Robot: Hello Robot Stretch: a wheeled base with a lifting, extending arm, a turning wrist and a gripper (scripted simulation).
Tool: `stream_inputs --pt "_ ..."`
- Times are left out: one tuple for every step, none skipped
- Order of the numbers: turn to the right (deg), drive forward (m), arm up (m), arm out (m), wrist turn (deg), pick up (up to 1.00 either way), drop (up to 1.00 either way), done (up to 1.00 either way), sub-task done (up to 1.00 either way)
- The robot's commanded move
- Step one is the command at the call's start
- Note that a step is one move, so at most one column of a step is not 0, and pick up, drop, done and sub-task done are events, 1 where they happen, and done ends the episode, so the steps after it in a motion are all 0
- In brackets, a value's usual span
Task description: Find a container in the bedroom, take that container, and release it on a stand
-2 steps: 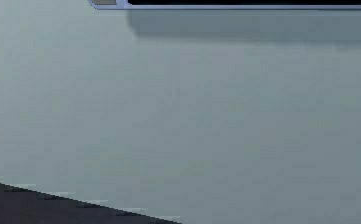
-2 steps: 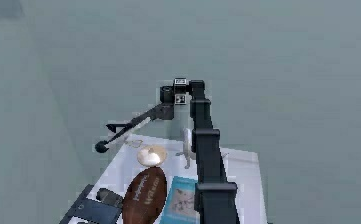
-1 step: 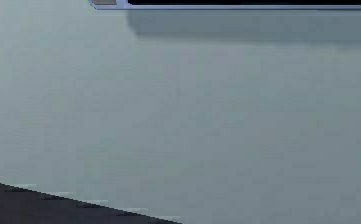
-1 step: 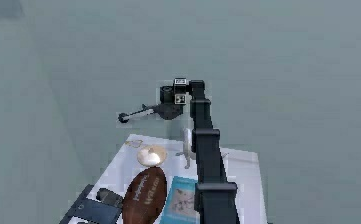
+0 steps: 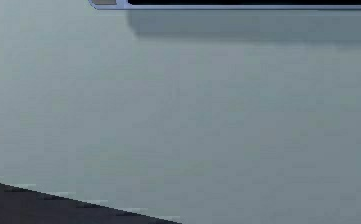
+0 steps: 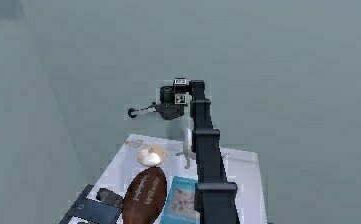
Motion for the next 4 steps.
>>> stream_inputs --pt "0.0 0.0 -0.3 0.0 0.0 0.0 0.0 0.0 0.0" --pt "0.0 0.0 0.0 0.0 0.0 1.0 0.0 0.0 0.0" --pt "0.0 0.0 0.1 0.0 0.0 0.0 0.0 0.0 0.0" --pt "0.0 0.0 0.3 0.0 0.0 0.0 0.0 0.0 0.0"
